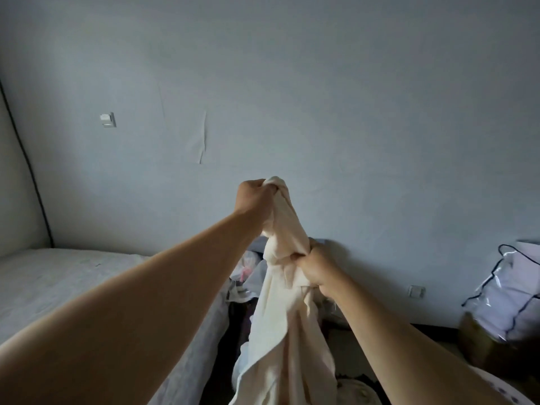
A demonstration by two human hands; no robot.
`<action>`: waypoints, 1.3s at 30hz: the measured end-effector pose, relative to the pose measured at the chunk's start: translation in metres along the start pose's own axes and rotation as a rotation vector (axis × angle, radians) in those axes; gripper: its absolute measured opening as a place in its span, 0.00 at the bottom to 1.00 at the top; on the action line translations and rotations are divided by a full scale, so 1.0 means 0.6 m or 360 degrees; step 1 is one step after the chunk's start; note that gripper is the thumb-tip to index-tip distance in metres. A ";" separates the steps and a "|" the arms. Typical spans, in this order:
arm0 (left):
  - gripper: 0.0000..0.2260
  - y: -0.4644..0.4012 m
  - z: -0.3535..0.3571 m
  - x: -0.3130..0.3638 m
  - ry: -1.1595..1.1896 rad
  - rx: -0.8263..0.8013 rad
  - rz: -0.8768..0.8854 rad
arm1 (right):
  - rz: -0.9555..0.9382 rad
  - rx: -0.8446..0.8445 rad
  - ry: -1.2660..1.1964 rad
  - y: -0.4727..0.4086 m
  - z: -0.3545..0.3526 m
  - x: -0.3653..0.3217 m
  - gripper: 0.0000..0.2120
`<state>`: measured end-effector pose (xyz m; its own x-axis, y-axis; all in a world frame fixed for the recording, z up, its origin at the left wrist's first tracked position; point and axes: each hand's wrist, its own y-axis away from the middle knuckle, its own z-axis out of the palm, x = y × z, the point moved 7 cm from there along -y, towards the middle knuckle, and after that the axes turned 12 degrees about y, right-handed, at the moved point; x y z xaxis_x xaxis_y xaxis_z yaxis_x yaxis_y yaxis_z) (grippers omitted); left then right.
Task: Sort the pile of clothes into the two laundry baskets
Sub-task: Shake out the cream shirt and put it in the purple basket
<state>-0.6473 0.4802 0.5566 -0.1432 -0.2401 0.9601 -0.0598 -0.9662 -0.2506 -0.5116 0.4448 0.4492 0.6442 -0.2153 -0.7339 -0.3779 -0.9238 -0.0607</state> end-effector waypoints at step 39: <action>0.15 0.354 0.375 0.029 -0.0135 -0.1530 0.0004 | 0.0174 0.1315 -0.0389 0.352 -0.480 0.105 0.12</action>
<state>-0.4403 0.2496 0.5476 -0.0749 -0.2844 0.9558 -0.8483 -0.4856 -0.2110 -0.3595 0.1451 0.5852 0.4511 -0.1276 -0.8833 -0.8521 -0.3558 -0.3838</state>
